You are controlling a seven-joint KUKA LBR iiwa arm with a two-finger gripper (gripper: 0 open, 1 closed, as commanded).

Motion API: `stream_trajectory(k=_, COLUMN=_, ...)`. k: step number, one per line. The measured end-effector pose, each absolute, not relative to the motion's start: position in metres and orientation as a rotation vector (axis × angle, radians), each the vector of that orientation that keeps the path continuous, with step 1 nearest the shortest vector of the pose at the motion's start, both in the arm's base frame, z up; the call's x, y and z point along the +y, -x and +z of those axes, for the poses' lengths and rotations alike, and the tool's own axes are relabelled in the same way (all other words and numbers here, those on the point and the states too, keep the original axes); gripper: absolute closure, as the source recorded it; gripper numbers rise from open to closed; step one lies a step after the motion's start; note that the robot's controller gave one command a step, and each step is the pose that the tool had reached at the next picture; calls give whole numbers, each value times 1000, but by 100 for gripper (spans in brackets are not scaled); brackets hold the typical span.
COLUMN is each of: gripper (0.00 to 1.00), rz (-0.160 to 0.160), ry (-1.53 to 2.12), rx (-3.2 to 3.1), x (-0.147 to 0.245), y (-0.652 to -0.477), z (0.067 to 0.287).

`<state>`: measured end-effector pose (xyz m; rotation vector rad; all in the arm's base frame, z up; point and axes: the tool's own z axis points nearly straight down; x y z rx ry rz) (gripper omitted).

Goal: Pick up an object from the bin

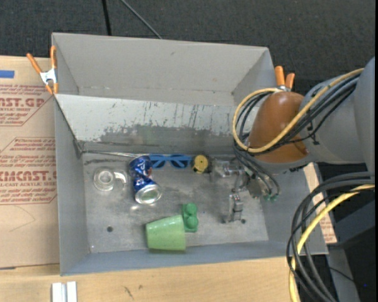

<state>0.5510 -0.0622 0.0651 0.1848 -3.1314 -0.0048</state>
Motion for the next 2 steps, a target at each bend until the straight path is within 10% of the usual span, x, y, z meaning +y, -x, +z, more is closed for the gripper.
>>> stream_trajectory(k=1, gripper=0, rz=0, ry=226, rx=-3132, x=-87, y=-527, z=69)
stream_trajectory(k=2, gripper=0, rz=-7, ry=93, rx=-3141, x=12, y=-502, z=100)
